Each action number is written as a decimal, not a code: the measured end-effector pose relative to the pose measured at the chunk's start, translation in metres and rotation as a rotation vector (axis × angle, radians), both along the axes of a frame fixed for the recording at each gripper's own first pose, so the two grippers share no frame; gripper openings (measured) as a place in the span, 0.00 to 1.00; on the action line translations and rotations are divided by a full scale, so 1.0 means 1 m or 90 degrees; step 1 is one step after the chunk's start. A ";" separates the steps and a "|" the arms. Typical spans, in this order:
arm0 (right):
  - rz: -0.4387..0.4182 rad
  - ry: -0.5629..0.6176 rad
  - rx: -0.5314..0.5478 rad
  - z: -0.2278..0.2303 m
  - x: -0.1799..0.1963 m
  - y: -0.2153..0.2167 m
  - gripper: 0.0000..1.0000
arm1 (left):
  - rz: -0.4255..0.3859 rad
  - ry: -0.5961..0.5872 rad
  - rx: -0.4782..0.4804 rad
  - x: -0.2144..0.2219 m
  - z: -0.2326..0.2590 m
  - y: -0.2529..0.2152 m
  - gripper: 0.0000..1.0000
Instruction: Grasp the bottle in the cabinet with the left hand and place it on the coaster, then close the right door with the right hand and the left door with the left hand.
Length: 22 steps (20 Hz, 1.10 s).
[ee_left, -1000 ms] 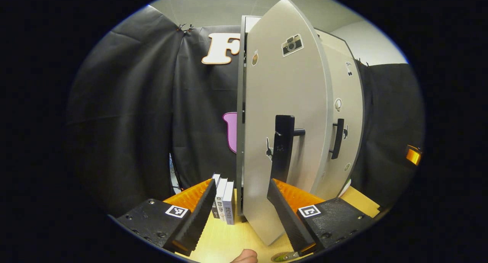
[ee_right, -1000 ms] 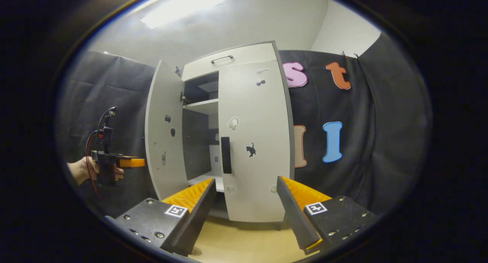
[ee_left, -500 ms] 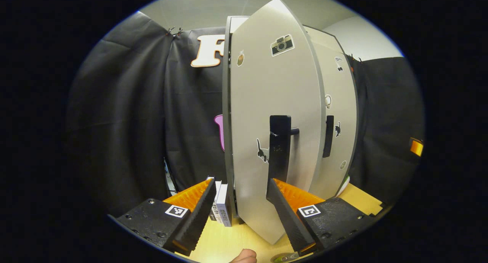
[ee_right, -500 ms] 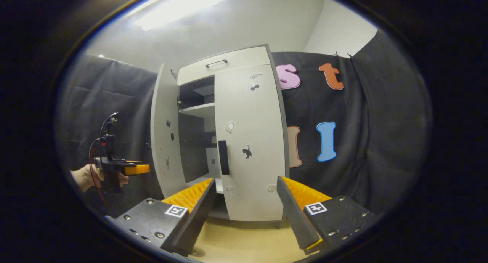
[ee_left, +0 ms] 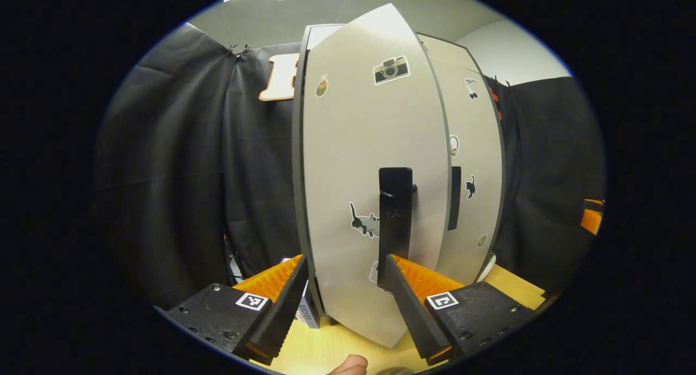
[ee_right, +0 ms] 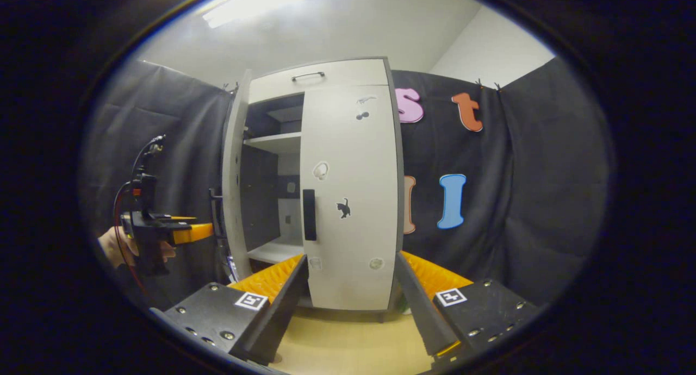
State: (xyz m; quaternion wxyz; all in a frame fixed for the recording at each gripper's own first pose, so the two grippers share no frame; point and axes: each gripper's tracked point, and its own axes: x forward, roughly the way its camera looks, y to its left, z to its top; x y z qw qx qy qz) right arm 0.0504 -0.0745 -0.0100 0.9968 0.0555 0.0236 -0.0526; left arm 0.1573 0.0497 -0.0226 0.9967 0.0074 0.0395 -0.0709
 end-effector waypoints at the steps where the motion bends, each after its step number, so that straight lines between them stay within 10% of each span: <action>1: 0.000 0.006 -0.002 -0.002 0.001 0.003 0.96 | 0.000 -0.003 0.007 0.000 0.001 -0.004 0.94; 22: 0.083 -0.056 0.000 0.050 -0.018 0.079 0.92 | 0.039 -0.050 0.051 -0.113 0.036 -0.038 0.97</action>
